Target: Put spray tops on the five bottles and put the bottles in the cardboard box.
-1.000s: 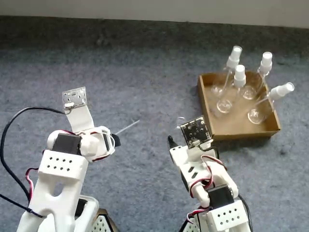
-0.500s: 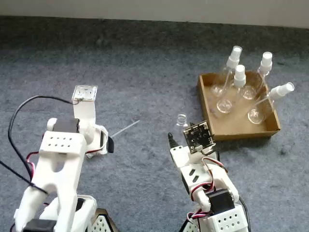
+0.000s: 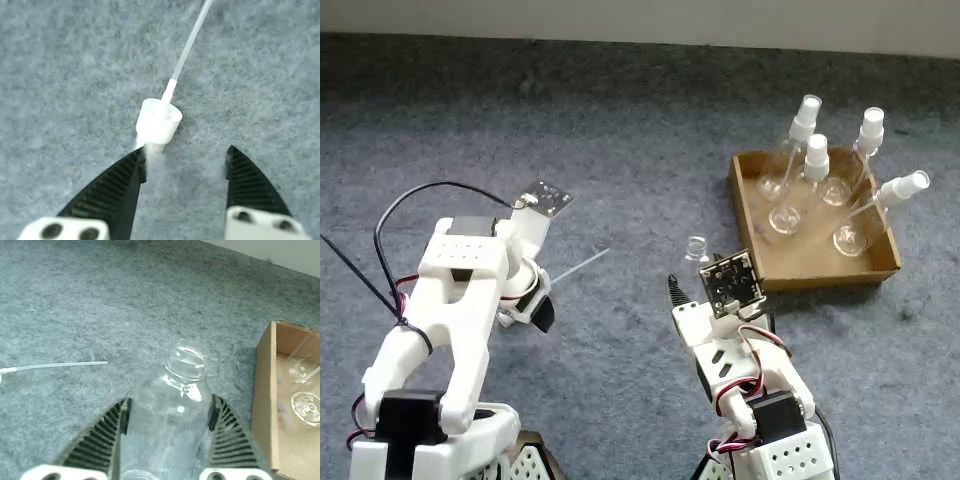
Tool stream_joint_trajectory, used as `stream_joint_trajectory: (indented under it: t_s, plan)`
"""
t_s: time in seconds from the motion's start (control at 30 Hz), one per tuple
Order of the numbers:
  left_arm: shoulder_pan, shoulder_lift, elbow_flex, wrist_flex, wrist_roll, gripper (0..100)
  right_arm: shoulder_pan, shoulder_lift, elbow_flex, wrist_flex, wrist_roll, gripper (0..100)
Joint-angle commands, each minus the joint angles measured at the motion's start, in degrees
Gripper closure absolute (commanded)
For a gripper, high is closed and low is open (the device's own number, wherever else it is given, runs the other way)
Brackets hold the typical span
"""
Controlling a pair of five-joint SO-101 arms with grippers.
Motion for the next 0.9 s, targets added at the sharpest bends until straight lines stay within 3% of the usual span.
stream_joint_trajectory:
  t_s: [0.0,0.17,0.33,0.43,0.87]
  plan:
    - [-1.27,0.75,-2.51,-3.52,-6.59,79,-0.13,-0.92,-0.66,-1.45,-0.35,91.4]
    - [-1.36,2.77,-2.51,-3.78,-13.27,80,-0.13,-0.92,-0.57,-1.45,-0.26,91.4]
    - [-1.27,6.64,-2.95,-3.87,-18.73,100,-0.13,-0.92,-0.57,-1.45,-0.18,91.4]
    - [-1.36,9.27,-2.68,-4.92,-20.57,96,-0.13,-0.92,-0.48,-1.45,-0.18,91.4]
    - [-0.92,11.30,-2.51,-9.49,-20.84,97,-0.13,-1.45,1.45,-1.63,0.00,91.4]
